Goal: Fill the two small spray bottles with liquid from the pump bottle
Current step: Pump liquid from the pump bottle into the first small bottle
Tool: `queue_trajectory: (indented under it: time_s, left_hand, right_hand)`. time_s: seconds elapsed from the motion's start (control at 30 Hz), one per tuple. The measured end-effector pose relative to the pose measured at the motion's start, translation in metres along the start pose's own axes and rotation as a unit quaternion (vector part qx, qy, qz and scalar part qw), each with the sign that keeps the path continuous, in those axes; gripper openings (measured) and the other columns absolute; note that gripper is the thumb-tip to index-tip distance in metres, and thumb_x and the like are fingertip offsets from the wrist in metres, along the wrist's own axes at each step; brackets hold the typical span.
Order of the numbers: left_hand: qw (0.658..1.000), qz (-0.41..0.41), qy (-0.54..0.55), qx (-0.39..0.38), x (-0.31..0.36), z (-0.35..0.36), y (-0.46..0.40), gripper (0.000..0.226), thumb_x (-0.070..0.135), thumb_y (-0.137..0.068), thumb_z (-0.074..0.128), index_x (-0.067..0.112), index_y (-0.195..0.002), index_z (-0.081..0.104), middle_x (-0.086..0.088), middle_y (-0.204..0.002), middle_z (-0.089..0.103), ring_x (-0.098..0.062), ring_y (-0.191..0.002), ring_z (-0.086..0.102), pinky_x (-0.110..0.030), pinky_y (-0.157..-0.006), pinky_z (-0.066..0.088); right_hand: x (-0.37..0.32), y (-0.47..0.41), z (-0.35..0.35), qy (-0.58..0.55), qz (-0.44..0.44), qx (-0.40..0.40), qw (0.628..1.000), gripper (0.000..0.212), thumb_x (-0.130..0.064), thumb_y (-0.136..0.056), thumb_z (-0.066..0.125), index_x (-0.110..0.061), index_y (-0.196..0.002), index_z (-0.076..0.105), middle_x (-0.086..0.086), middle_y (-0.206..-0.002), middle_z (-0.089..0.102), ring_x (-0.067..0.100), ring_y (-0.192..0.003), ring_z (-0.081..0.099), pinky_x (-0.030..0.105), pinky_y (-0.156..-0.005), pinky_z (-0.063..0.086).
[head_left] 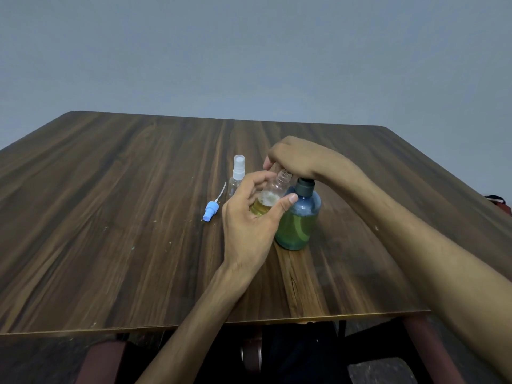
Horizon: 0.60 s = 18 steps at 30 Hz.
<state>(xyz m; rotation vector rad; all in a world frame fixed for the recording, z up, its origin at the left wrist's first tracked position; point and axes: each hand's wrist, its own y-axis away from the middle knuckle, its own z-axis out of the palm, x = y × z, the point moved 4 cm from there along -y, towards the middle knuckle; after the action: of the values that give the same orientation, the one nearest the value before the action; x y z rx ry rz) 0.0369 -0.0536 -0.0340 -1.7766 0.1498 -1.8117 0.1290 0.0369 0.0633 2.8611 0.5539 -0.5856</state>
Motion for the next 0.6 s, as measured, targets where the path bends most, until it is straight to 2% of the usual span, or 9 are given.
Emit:
queue_trajectory:
  time_s: [0.13,0.3,0.47,0.6]
  left_hand:
    - [1.0,0.005,-0.005,0.0,0.002,-0.002,0.002,0.039,0.014,-0.083,0.091,0.017,-0.117,0.071,0.004,-0.11,0.077,-0.017,-0.106,0.074,-0.043,-0.095,0.061]
    - [1.0,0.002,-0.002,-0.001,0.002,0.0,0.001,0.041,0.015,-0.082,0.091,0.019,-0.117,0.07,0.006,-0.113,0.077,-0.018,-0.11,0.074,-0.044,-0.096,0.061]
    - [1.0,0.012,-0.009,0.003,0.004,-0.001,0.002,0.042,0.016,-0.082,0.091,0.022,-0.118,0.07,0.008,-0.112,0.077,-0.015,-0.108,0.074,-0.041,-0.095,0.061]
    - [1.0,0.027,-0.014,-0.001,0.005,-0.001,0.002,0.046,0.015,-0.083,0.09,0.018,-0.124,0.07,0.005,-0.116,0.078,-0.014,-0.111,0.075,-0.039,-0.097,0.061]
  right_hand:
    - [-0.002,0.005,-0.008,-0.034,0.018,0.028,0.999,0.033,-0.02,-0.096,0.041,-0.018,-0.104,0.073,0.008,-0.098,0.079,0.019,-0.089,0.072,0.037,-0.087,0.055]
    - [-0.001,0.006,-0.005,-0.025,0.022,0.012,0.999,0.035,-0.018,-0.092,0.041,-0.022,-0.094,0.076,0.006,-0.099,0.079,0.019,-0.093,0.074,0.044,-0.096,0.057]
    - [-0.005,0.009,-0.009,-0.028,0.016,0.025,0.999,0.034,-0.02,-0.09,0.041,-0.024,-0.092,0.075,0.007,-0.096,0.08,0.02,-0.093,0.075,0.045,-0.095,0.057]
    - [-0.005,0.009,-0.004,-0.008,0.023,0.006,1.0,0.039,-0.015,-0.094,0.039,-0.02,-0.093,0.077,0.007,-0.104,0.078,0.016,-0.092,0.072,0.033,-0.081,0.055]
